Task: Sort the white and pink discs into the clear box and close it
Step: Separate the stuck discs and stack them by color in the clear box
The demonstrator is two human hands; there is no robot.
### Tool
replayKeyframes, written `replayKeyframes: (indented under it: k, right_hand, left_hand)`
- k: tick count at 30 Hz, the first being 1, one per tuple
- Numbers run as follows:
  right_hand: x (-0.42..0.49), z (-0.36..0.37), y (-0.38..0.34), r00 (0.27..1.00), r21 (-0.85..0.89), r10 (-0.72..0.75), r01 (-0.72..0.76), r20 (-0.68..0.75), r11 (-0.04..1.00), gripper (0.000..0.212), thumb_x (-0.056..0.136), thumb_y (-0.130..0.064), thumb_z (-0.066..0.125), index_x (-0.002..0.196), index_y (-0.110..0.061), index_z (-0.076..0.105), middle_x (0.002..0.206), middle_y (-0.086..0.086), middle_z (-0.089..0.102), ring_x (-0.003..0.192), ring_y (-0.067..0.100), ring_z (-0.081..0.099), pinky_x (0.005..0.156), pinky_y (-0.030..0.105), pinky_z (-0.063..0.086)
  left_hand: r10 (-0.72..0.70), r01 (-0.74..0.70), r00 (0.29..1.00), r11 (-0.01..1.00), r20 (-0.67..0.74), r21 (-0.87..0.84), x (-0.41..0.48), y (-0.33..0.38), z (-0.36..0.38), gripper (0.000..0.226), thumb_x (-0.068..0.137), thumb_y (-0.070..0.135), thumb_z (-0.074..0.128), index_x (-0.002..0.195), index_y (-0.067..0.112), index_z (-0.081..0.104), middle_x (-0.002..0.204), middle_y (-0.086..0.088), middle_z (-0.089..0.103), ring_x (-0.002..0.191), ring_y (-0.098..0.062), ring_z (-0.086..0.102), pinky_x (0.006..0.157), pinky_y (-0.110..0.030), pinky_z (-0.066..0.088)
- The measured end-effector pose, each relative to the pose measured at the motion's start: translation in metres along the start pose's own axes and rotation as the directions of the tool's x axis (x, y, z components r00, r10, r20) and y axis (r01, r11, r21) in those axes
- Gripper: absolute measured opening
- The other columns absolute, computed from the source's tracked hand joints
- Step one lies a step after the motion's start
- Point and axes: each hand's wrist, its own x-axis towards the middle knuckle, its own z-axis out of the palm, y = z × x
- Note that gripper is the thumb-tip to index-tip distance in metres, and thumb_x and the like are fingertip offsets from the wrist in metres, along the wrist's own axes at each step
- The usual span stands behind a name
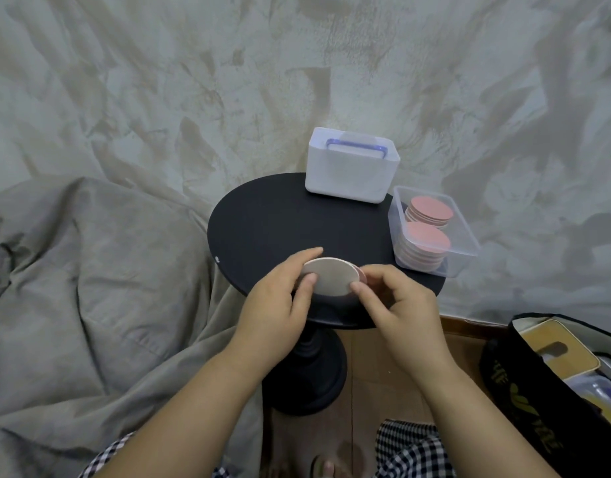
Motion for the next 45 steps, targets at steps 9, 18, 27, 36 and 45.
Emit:
replayKeyframes:
  k: [9, 18, 27, 36, 45]
  right_hand:
    - [0.003, 0.016, 0.005, 0.997, 0.042, 0.076, -0.076, -0.005, 0.996, 0.042, 0.089, -0.011, 0.059, 0.125, -0.032, 0.053, 0.114, -0.024, 0.057, 0.105, -0.021, 0.048, 0.090, 0.001, 0.035]
    - [0.001, 0.018, 0.002, 0.989, 0.109, 0.022, -0.006, -0.148, 0.994, 0.032, 0.084, -0.004, 0.065, 0.098, -0.033, 0.063, 0.094, -0.023, 0.065, 0.090, -0.007, 0.062, 0.080, 0.008, 0.046]
    - [-0.001, 0.030, 0.012, 0.935, -0.080, -0.208, 0.193, -0.288, 0.978, 0.034, 0.084, -0.002, 0.059, 0.115, -0.014, 0.064, 0.098, -0.005, 0.063, 0.095, -0.007, 0.054, 0.085, 0.008, 0.041]
    - [-0.002, 0.024, 0.008, 0.960, 0.064, -0.065, 0.085, -0.274, 0.994, 0.032, 0.081, 0.001, 0.065, 0.101, -0.023, 0.066, 0.094, -0.016, 0.062, 0.092, -0.008, 0.058, 0.078, 0.004, 0.042]
    - [-0.006, 0.027, 0.010, 0.957, 0.151, -0.053, 0.100, -0.286, 0.983, 0.030, 0.082, -0.002, 0.063, 0.102, -0.024, 0.067, 0.093, -0.010, 0.065, 0.086, 0.002, 0.061, 0.073, 0.013, 0.049]
  left_hand:
    - [-0.061, 0.062, 0.998, 0.996, -0.016, 0.057, -0.001, -0.003, 0.009, 0.051, 0.094, 0.010, 0.049, 0.140, 0.025, 0.035, 0.105, 0.014, 0.050, 0.093, 0.003, 0.048, 0.078, 0.005, 0.029]
    - [-0.104, 0.074, 0.978, 0.983, -0.182, -0.167, -0.007, 0.001, 0.010, 0.030, 0.088, 0.009, 0.060, 0.096, 0.038, 0.056, 0.094, 0.022, 0.065, 0.093, 0.008, 0.061, 0.078, -0.006, 0.044]
    - [-0.136, 0.071, 0.933, 0.977, -0.332, -0.200, -0.010, -0.001, 0.009, 0.028, 0.078, 0.004, 0.071, 0.099, 0.023, 0.070, 0.091, 0.024, 0.066, 0.088, 0.011, 0.062, 0.078, -0.003, 0.043]
    - [-0.119, 0.043, 0.925, 0.976, -0.360, -0.212, -0.010, -0.001, 0.009, 0.027, 0.076, 0.002, 0.072, 0.093, 0.024, 0.070, 0.089, 0.020, 0.068, 0.086, 0.006, 0.065, 0.078, -0.007, 0.046]
    - [-0.090, 0.022, 0.928, 0.982, -0.360, -0.190, -0.009, -0.007, 0.012, 0.028, 0.077, 0.000, 0.071, 0.093, 0.023, 0.070, 0.089, 0.020, 0.067, 0.085, 0.006, 0.065, 0.077, -0.007, 0.047]
